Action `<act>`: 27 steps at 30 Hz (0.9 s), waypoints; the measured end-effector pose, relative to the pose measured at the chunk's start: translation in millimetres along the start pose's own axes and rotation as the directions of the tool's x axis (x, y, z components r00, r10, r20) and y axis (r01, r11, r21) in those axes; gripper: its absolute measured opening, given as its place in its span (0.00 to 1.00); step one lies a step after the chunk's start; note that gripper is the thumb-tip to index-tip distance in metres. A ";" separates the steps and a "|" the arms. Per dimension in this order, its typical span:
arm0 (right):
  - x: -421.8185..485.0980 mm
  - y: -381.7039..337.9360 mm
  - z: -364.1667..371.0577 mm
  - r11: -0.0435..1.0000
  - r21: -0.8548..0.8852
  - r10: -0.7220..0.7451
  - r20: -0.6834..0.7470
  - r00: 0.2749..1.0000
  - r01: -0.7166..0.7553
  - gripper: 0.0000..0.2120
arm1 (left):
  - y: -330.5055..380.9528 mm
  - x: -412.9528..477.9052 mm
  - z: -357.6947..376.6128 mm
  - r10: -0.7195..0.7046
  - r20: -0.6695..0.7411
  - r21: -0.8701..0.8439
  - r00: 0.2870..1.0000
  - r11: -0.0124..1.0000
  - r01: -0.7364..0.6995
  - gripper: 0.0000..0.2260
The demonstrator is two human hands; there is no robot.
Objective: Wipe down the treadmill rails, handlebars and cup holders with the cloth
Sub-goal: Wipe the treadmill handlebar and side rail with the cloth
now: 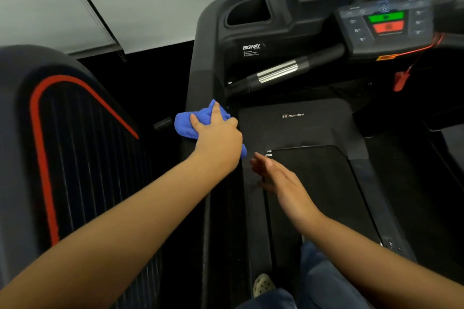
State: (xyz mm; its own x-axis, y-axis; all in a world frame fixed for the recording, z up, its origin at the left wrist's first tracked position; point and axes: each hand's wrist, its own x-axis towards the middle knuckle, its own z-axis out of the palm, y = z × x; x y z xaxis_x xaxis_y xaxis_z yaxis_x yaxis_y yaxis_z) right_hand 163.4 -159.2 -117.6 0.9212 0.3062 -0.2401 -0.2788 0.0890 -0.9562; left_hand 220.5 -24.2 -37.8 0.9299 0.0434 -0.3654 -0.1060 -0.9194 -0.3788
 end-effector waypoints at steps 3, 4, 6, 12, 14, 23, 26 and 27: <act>5.2 -0.8 -2.6 0.999 -0.032 0.028 0.011 1.000 -0.027 0.17 | -0.8 -18.4 5.2 0.041 -0.010 -0.057 0.999 0.997 -0.042 0.18; 6.5 -2.1 -1.5 0.999 -0.044 0.033 0.017 0.999 -0.033 0.17 | -1.0 -25.0 6.2 0.055 -0.022 -0.070 0.998 0.996 -0.056 0.17; 8.9 -5.5 2.4 0.997 -0.061 0.043 0.024 0.999 -0.042 0.17 | -1.3 -37.1 6.7 0.087 -0.044 -0.065 0.995 0.994 -0.090 0.17; 14.8 -13.0 11.4 0.996 -0.083 0.037 0.021 0.999 -0.036 0.15 | 13.6 -86.6 15.6 0.225 0.043 0.027 0.973 0.974 -0.226 0.18; 14.3 -15.2 13.1 0.995 -0.087 0.049 0.036 0.998 -0.046 0.15 | 21.1 -106.0 18.6 0.304 0.123 0.085 0.945 0.945 -0.315 0.20; -3.4 -30.3 19.9 0.956 -0.294 0.080 0.245 0.966 -0.005 0.14 | 8.9 -161.4 32.3 0.512 -0.003 -0.121 0.859 0.852 -0.509 0.14; -11.2 -43.2 14.8 0.888 -0.447 0.040 0.304 0.952 0.106 0.13 | -7.5 -170.1 36.7 0.575 -0.106 -0.288 0.811 0.763 -0.579 0.15; -14.5 -47.7 12.8 0.860 -0.489 0.032 0.329 0.944 0.142 0.13 | -13.6 -171.5 37.5 0.594 -0.114 -0.339 0.797 0.731 -0.593 0.16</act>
State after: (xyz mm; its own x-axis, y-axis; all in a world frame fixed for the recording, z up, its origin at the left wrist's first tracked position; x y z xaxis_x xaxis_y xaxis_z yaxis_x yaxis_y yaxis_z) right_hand 159.9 -155.8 -66.3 0.7712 0.6037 -0.2017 0.0237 -0.3439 -0.9387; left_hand 49.3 -4.5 -1.9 0.7179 -0.5557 -0.4194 -0.5093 -0.8299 0.2279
